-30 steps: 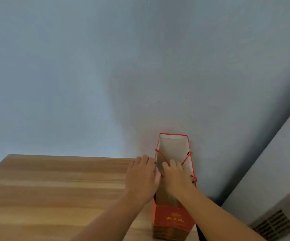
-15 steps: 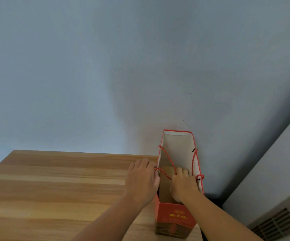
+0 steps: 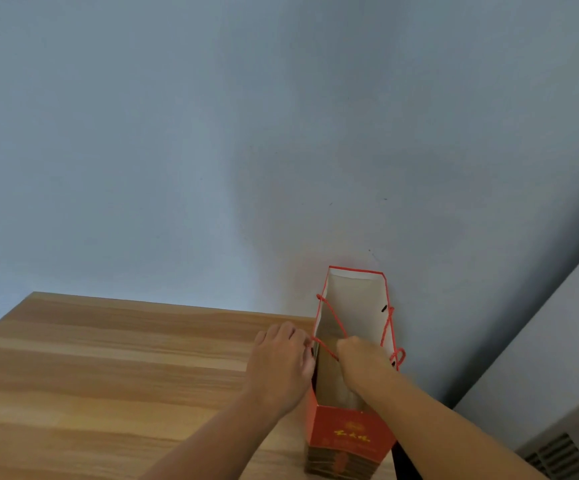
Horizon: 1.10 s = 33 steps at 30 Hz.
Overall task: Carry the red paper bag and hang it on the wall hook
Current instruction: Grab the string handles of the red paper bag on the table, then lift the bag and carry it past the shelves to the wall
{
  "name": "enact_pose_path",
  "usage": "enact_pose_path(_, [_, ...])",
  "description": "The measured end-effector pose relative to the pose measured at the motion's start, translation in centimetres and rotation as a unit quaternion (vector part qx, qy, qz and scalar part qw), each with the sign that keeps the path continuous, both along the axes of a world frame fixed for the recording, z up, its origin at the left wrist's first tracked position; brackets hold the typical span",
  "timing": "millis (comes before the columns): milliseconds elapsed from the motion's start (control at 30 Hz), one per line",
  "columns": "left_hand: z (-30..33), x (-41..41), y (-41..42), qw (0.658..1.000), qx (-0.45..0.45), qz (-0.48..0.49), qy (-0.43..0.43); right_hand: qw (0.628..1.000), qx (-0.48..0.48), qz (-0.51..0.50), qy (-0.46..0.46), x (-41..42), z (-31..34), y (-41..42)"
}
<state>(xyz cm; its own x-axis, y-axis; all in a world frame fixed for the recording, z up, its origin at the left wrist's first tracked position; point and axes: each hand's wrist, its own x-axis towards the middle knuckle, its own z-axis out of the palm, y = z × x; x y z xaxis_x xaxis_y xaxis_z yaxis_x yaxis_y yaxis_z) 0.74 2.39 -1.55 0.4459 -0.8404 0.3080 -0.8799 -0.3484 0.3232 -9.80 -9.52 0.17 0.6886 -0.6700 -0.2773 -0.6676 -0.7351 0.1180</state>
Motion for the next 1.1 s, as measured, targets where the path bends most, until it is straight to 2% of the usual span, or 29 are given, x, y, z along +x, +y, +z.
enact_pose_path(233, [3.1,-2.6,-2.8,0.999,-0.003,-0.021,0.037,0.990,-0.019,0.007,-0.143,2.5,10.0,-0.5])
enact_pose_path(400, [6.3,-4.6,-3.7,0.977,-0.059,0.038,0.202,0.978,-0.008,-0.019,-0.207,2.9,12.7,1.1])
enact_pose_path(467, [7.6,-4.9,-3.0,0.969,-0.080,0.064,0.226,0.977,0.009,-0.019,-0.211,2.9,13.5,1.8])
enact_pose_path(567, [8.4,-4.5,-1.7,0.972,-0.096,0.088,0.197,0.980,0.039,-0.016,-0.192,2.8,14.2,2.5])
enact_pose_path(667, [8.6,-2.8,-0.2,0.987,-0.064,0.084,0.121,0.983,0.064,0.014,-0.171,2.4,14.7,3.0])
enact_pose_path(733, [9.4,-1.3,1.7,0.992,-0.047,0.071,0.095,0.980,0.124,0.039,-0.150,1.9,14.7,3.4])
enact_pose_path(800, [10.5,0.0,4.2,0.994,-0.033,0.059,0.081,0.963,0.218,0.062,-0.148,1.7,14.4,4.1])
enact_pose_path(867, [11.6,1.4,7.1,0.993,-0.032,0.084,0.081,0.945,0.265,0.106,-0.160,2.2,14.5,5.4])
enact_pose_path(967, [12.5,3.5,12.1,0.980,-0.077,0.148,0.110,0.941,0.220,0.201,-0.161,4.5,15.0,8.8])
enact_pose_path(1100, [13.0,5.1,19.7,0.972,-0.102,0.188,0.099,0.935,0.006,0.299,-0.193,8.4,14.6,15.8])
